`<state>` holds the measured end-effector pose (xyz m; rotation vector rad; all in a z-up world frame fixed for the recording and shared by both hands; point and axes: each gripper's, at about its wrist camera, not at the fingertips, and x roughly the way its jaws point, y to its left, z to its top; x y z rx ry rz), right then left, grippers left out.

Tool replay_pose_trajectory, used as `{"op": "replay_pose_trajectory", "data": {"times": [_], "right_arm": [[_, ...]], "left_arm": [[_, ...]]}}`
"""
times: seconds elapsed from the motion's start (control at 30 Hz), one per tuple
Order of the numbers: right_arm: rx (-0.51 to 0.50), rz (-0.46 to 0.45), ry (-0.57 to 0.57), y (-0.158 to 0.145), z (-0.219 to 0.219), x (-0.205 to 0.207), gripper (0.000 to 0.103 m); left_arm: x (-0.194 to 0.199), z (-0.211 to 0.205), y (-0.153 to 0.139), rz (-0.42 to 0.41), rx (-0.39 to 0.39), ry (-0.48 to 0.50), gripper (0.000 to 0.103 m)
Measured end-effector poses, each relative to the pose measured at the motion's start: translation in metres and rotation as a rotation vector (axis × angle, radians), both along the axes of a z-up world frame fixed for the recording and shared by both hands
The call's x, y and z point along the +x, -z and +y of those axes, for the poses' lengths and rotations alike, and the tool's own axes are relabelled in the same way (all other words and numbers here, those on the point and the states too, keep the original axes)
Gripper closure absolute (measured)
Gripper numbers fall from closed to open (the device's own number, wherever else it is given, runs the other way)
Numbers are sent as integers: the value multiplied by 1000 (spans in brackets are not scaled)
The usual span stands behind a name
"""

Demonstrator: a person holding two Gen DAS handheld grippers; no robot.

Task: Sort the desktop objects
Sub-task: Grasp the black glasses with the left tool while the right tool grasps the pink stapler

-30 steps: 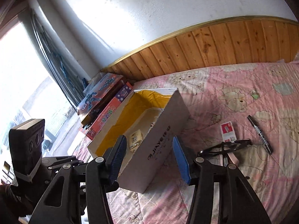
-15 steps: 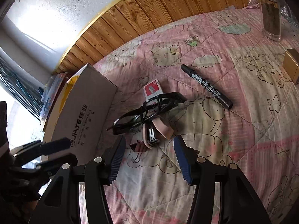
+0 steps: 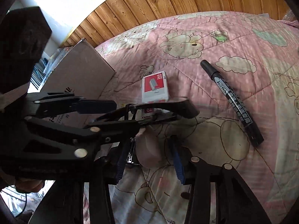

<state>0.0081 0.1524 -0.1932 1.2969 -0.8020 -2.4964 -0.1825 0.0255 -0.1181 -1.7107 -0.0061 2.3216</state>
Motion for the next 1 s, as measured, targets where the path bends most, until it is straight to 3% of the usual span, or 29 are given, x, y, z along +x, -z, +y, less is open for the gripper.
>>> {"op": "replay_pose_trajectory", "data": {"times": [0.07, 0.13, 0.23, 0.3, 0.4, 0.43, 0.5, 0.53, 0.57, 0.6, 0.67, 0.7, 0.73, 0.83, 0.87, 0.9, 1.0], "right_arm": [[-25, -12, 2, -1, 6, 1, 76], [-5, -20, 2, -5, 10, 8, 77], [104, -30, 9, -18, 15, 25, 77], [268, -30, 8, -30, 11, 37, 77], [619, -12, -61, -45, -19, 50, 77], [693, 1, -95, -46, -31, 53, 77], [736, 35, -154, -45, -52, 56, 77], [709, 50, -169, -42, -57, 56, 76], [671, 52, -153, -40, -57, 55, 67], [628, 49, -112, -37, -53, 55, 45], [486, 44, 3, -32, -35, 55, 29], [396, 27, 53, -27, -26, 54, 29], [308, 7, 90, -21, -17, 55, 29], [194, 17, 145, -14, -5, 59, 54], [146, 18, 138, -14, -3, 58, 72], [104, 9, 138, -12, -1, 58, 75], [103, 6, 139, -12, -4, 62, 76]], "left_arm": [[-7, -11, 1, -9, 35, -42, 63], [-11, -19, 0, -15, 58, -63, 68], [-9, -28, -4, -22, 89, -100, 81], [-5, -30, -9, -22, 99, -122, 88], [5, -30, -13, -27, 115, -141, 90], [8, -29, -13, -28, 115, -143, 90], [13, -26, -13, -12, 98, -141, 90], [14, -25, -13, -2, 86, -139, 89], [15, -24, -13, 0, 84, -143, 89], [15, -25, -12, -2, 86, -151, 84], [15, -24, -6, -21, 89, -152, 70], [15, -25, -1, -24, 77, -159, 55], [15, -25, 4, -29, 63, -161, 51], [10, -25, 18, -44, 70, -168, 49], [9, -24, 20, -42, 76, -170, 49], [7, -23, 21, -39, 80, -166, 50], [5, -19, 20, -15, 75, -147, 52]]}}
